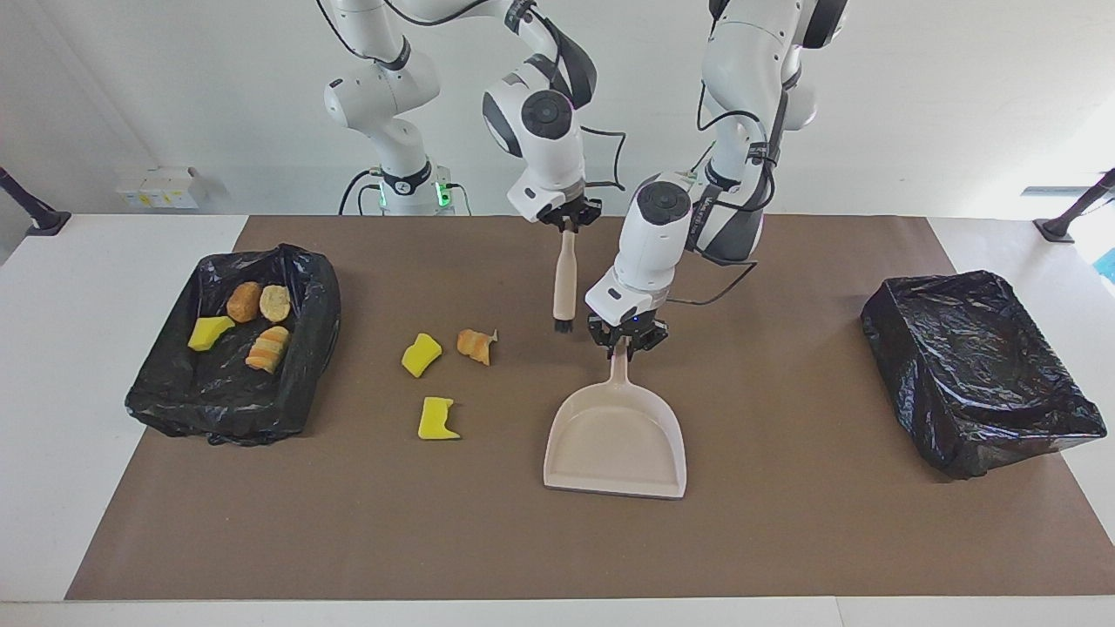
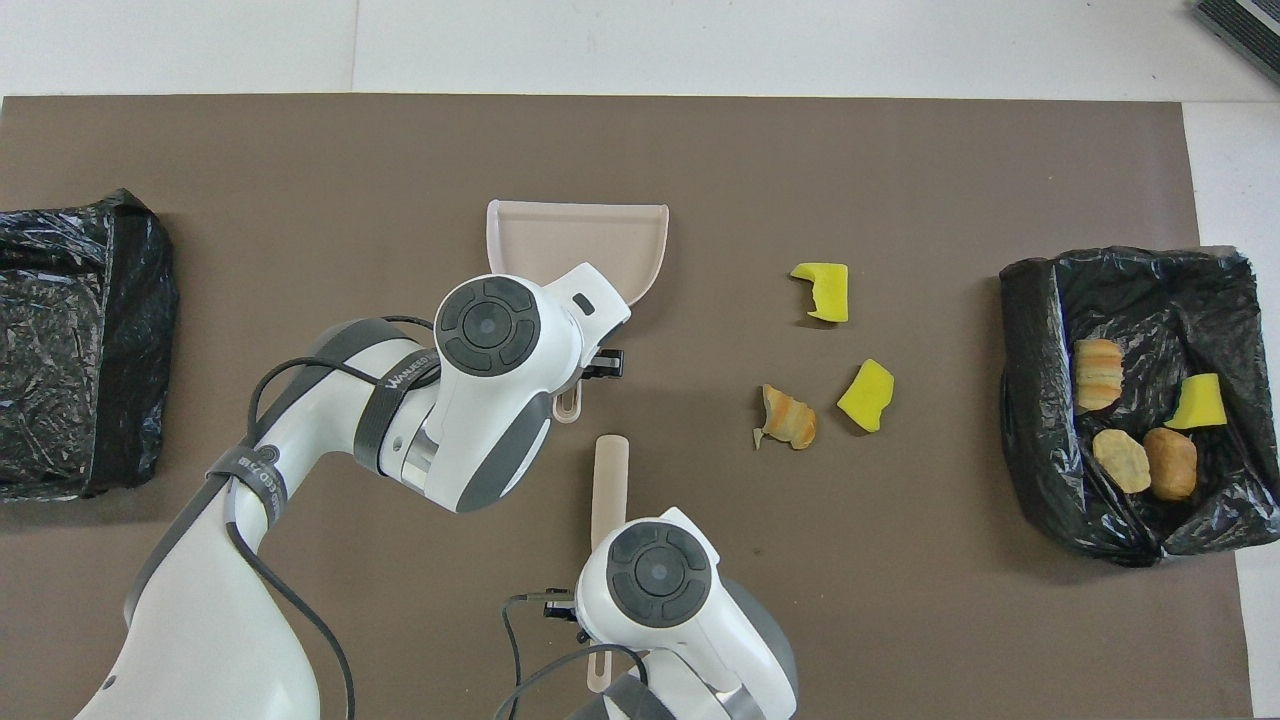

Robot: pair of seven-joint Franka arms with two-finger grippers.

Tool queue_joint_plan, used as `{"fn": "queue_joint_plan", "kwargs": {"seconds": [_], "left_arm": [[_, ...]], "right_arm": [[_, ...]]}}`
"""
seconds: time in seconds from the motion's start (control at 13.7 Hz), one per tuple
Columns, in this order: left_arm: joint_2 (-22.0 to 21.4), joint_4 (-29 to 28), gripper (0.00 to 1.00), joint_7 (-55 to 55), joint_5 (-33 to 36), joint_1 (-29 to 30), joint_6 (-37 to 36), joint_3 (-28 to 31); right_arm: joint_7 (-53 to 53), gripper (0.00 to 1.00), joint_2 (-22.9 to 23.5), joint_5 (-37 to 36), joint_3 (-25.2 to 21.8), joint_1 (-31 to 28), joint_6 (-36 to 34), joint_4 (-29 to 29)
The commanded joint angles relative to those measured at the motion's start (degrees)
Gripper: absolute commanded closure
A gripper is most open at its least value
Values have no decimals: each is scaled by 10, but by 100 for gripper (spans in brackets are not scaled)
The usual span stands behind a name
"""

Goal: Sweep and dump trash in bin
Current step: 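Take the dustpan with the left gripper while the right gripper grasps the brush, then sweep the remaining scraps into the dustpan with the brush in the right gripper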

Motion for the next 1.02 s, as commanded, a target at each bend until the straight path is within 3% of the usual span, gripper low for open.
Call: {"fn": "queue_joint_plan", "kwargs": {"seconds": [0.0, 0.15, 0.29, 0.51, 0.73, 0.95], "left_arm": [[-8, -12, 100, 76, 5, 2, 0, 9], [-11, -12, 100, 191, 6, 21, -6, 14], [-21, -6, 100, 226, 6, 44, -30, 14], [-47, 2, 100, 357, 6, 73, -78, 14], [-77, 3, 100, 458, 5, 100, -136, 14], [-86, 2, 100, 575, 9, 100, -187, 14]], "right_arm": [[-35, 100, -44, -52, 3, -70, -72, -12], [-66, 100, -44, -119, 4, -109, -97, -14], [-132, 100, -44, -161, 4, -159, -97, -27], [-239, 100, -37, -214, 5, -241, -66, -43], [-225, 100, -1, -223, 8, -244, -51, -50], [-243, 100, 0, -192, 9, -251, -46, -58]]}}
